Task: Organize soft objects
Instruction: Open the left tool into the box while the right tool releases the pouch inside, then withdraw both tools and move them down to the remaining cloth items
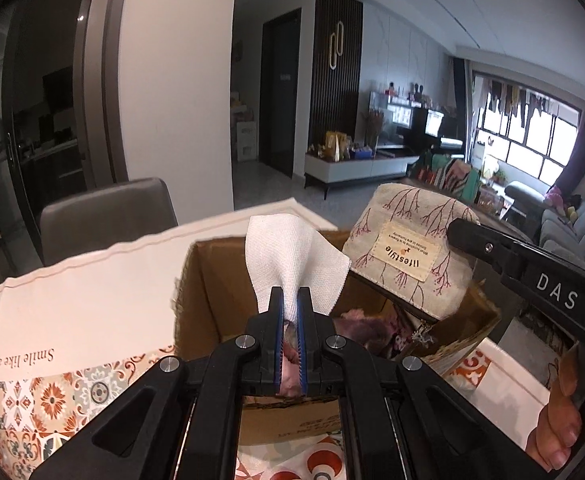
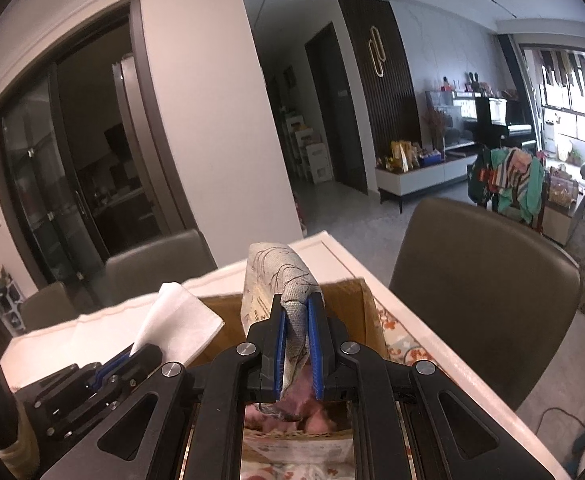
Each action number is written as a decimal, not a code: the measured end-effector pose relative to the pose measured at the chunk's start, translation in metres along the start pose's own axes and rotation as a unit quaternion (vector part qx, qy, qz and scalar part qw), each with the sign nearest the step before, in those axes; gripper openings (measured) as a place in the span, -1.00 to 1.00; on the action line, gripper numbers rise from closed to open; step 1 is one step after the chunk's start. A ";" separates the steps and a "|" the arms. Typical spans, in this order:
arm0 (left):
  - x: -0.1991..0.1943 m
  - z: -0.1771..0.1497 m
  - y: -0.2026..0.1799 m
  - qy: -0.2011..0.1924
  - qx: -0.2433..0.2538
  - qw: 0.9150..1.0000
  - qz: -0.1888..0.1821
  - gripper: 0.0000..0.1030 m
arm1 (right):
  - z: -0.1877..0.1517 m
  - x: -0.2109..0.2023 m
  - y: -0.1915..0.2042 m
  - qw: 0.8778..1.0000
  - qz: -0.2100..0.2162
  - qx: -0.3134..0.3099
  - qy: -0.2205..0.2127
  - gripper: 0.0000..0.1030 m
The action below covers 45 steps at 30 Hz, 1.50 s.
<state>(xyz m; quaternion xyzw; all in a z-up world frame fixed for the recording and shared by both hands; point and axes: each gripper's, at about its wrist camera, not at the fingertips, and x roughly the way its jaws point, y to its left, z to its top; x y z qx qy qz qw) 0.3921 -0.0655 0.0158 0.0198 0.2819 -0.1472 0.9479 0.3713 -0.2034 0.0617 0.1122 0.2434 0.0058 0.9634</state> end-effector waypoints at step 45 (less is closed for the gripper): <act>-0.087 -0.004 -0.020 -0.018 0.019 0.999 0.019 -0.36 | -0.008 -0.065 0.005 0.999 -0.039 -0.022 0.015 0.06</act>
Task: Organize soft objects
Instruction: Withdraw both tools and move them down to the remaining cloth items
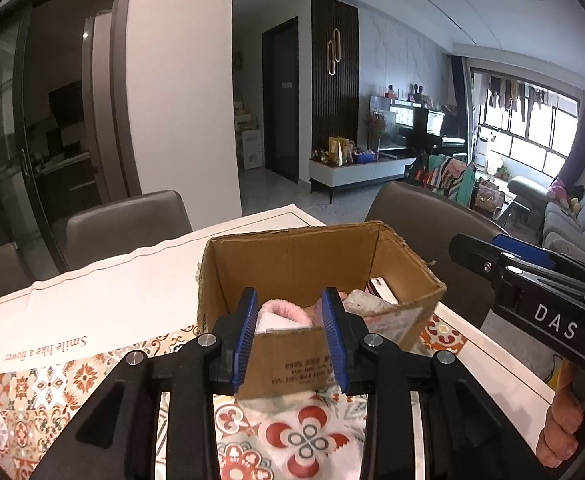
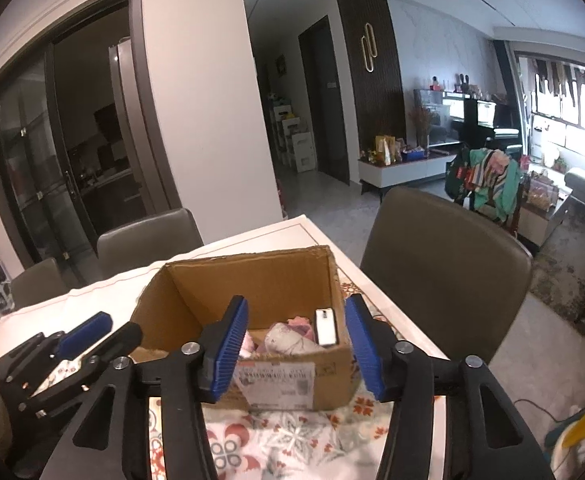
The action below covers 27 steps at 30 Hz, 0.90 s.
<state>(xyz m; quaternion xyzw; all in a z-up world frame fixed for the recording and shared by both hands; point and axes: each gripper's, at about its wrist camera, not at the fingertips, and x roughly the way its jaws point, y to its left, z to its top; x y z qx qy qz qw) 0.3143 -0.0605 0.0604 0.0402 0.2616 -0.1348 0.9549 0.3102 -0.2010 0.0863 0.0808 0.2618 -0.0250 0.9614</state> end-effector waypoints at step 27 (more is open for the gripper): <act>-0.094 -0.058 -0.022 -0.007 0.014 1.000 0.008 -0.14 | -0.053 -0.104 -0.010 1.000 0.002 0.002 -0.001 0.45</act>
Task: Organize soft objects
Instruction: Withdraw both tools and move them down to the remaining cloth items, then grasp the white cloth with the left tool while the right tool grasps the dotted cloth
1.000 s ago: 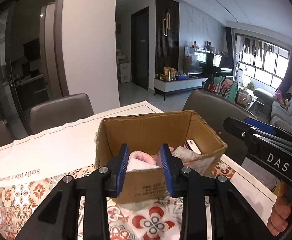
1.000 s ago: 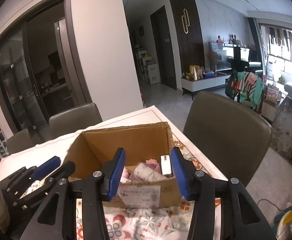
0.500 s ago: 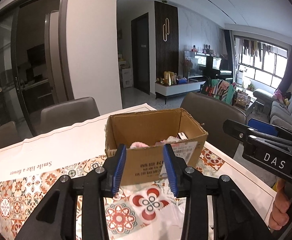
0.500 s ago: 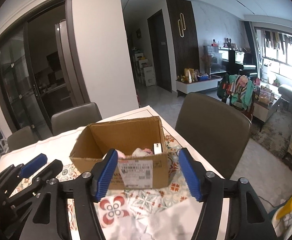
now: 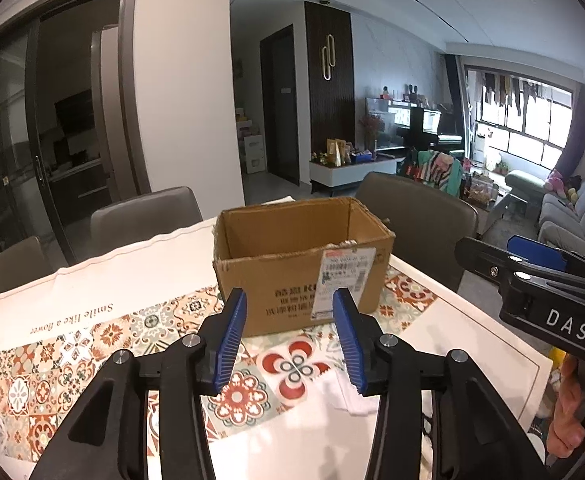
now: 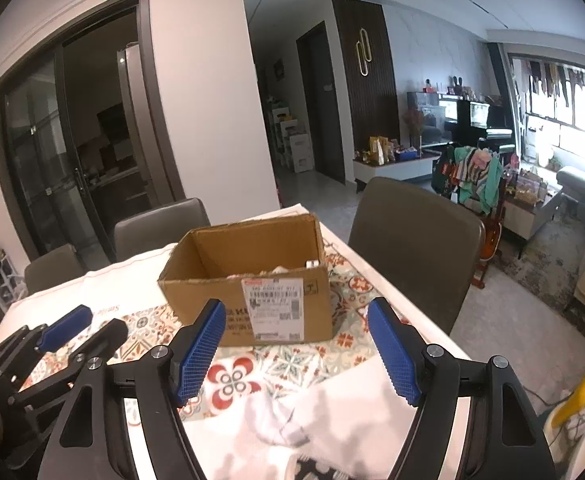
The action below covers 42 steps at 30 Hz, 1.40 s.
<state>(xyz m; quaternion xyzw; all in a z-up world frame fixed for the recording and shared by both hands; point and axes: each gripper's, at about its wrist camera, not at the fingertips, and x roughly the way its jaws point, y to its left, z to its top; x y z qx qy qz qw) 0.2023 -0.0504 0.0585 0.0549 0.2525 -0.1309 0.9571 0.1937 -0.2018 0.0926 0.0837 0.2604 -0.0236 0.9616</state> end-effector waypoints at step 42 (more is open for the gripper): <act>0.008 -0.096 -0.012 0.088 0.071 0.992 -0.059 -0.14 | -0.139 -0.016 -0.005 0.990 -0.053 0.038 0.125 0.45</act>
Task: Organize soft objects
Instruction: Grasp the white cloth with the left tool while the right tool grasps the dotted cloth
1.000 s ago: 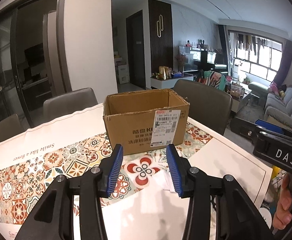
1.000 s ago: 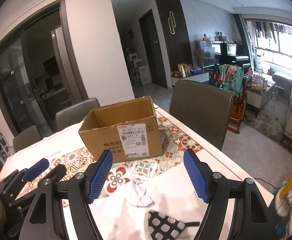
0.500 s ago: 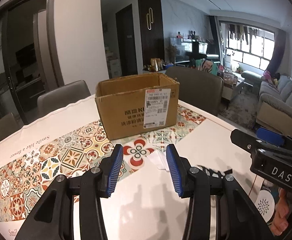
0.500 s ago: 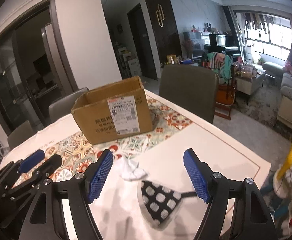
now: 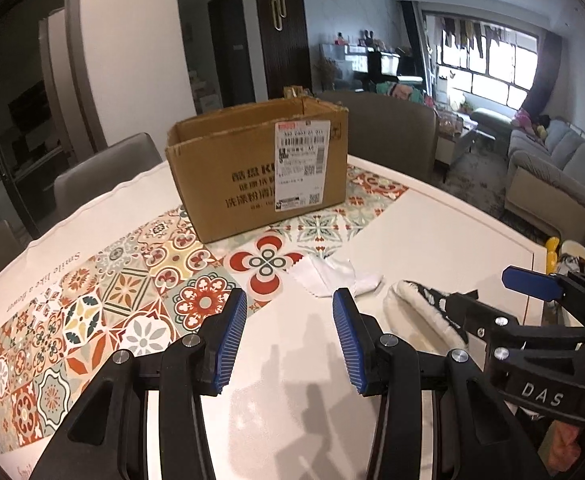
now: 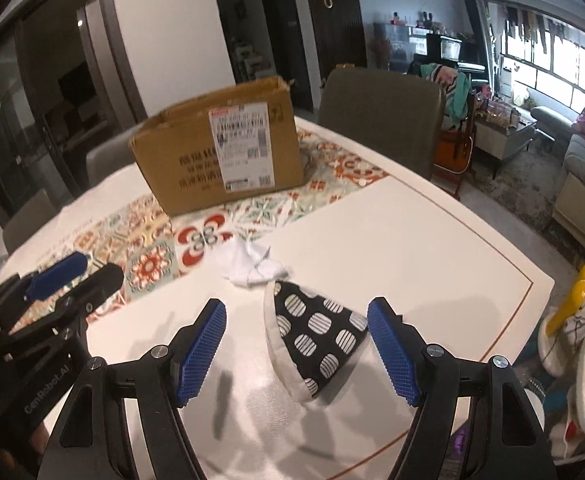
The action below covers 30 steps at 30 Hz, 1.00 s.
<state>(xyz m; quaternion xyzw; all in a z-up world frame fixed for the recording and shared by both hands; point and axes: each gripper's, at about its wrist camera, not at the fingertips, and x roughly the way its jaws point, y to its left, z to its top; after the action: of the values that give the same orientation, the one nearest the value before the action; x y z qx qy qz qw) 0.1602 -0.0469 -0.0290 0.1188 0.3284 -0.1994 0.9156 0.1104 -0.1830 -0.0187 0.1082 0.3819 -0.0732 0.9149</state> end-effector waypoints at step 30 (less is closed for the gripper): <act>0.109 0.013 -0.023 0.063 0.052 0.990 -0.113 0.16 | -0.007 0.065 -0.008 0.996 -0.047 -0.013 0.076 0.42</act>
<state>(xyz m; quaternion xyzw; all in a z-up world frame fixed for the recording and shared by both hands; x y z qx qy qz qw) 0.2341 -0.1033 -0.0923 0.1408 0.3859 -0.3104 0.8573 0.1493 -0.1926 -0.0711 0.0833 0.4559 -0.1031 0.8801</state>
